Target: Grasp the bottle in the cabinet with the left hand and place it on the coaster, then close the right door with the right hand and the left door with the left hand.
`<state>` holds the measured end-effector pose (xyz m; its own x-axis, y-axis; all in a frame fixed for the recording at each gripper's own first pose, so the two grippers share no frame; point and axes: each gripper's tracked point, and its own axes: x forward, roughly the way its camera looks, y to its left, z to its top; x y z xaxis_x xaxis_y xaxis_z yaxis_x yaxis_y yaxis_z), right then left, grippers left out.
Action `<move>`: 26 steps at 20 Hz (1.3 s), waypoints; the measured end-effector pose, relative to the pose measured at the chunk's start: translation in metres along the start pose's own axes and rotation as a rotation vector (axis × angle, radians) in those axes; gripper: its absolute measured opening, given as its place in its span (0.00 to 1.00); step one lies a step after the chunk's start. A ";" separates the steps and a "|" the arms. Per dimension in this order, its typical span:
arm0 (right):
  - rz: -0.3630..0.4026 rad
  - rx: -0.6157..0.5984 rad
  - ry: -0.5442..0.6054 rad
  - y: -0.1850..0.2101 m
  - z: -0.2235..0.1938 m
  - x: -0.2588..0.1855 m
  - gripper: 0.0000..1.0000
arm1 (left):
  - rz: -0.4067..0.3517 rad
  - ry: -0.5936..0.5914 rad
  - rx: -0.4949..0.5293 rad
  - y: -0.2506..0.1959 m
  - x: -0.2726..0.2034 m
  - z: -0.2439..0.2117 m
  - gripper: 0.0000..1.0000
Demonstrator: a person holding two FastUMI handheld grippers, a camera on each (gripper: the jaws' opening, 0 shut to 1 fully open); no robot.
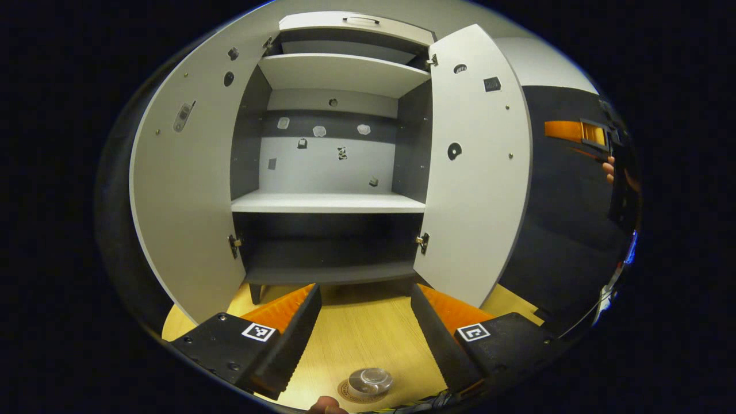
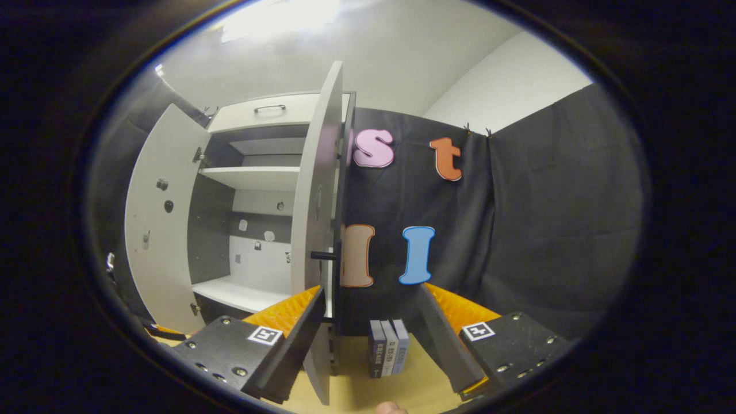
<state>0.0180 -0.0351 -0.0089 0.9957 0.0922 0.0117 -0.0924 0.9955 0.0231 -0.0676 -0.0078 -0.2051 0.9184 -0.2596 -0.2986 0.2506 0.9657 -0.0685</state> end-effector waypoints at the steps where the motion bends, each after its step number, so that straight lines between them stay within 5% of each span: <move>1: -0.001 0.001 0.007 0.001 -0.002 0.002 0.98 | 0.010 -0.017 0.000 0.002 0.000 0.008 0.98; 21: 0.070 0.035 0.056 0.041 -0.017 0.018 0.97 | 0.091 -0.039 -0.044 0.039 0.004 0.024 0.98; 26: 0.156 0.053 0.059 0.083 -0.017 0.021 0.97 | 0.101 -0.058 -0.045 0.045 0.004 0.034 0.97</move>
<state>0.0310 0.0495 -0.0242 0.9679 0.2482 -0.0398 -0.2446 0.9664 0.0785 -0.0419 0.0346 -0.1769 0.9547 -0.1595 -0.2510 0.1428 0.9862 -0.0838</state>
